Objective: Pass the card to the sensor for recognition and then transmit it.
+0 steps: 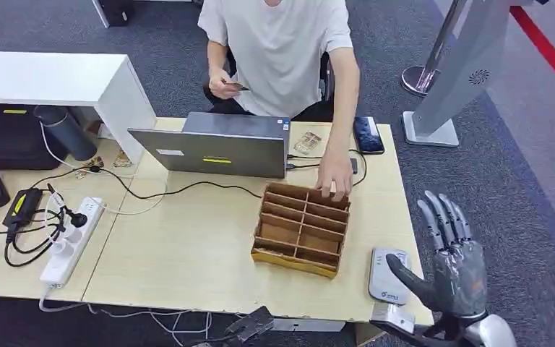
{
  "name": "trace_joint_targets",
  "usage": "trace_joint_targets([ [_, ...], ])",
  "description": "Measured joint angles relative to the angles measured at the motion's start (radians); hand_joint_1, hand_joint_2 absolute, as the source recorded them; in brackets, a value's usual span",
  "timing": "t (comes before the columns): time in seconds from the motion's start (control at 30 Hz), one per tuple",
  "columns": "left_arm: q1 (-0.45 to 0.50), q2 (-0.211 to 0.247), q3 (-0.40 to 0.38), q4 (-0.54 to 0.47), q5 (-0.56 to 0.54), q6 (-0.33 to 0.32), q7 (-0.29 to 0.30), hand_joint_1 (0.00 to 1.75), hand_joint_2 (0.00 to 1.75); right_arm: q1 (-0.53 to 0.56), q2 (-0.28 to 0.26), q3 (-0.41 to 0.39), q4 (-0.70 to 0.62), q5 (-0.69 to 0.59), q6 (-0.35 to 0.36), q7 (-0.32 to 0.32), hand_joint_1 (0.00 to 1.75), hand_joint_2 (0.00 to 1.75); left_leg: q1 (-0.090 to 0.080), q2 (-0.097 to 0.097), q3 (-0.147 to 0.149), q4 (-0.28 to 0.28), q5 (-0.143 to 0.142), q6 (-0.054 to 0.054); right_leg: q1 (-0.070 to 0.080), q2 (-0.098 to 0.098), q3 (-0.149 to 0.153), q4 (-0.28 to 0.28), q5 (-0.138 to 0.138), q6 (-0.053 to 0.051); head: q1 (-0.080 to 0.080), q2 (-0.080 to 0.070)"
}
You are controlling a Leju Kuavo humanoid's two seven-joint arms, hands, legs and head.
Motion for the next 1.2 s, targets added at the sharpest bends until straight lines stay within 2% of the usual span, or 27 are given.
trace_joint_targets([
  [1.2, 0.006, 0.012, 0.005, -0.001, 0.006, 0.007, 0.015, 0.00, 1.75, 0.030, 0.007, -0.003, 0.019, -0.047, 0.032, -0.053, 0.00, 1.75, 0.000, 0.000, 0.000, 0.000, 0.000, 0.000, 0.000, 0.000, 0.000, 0.000, 0.000, 0.000, 0.000, 0.000],
])
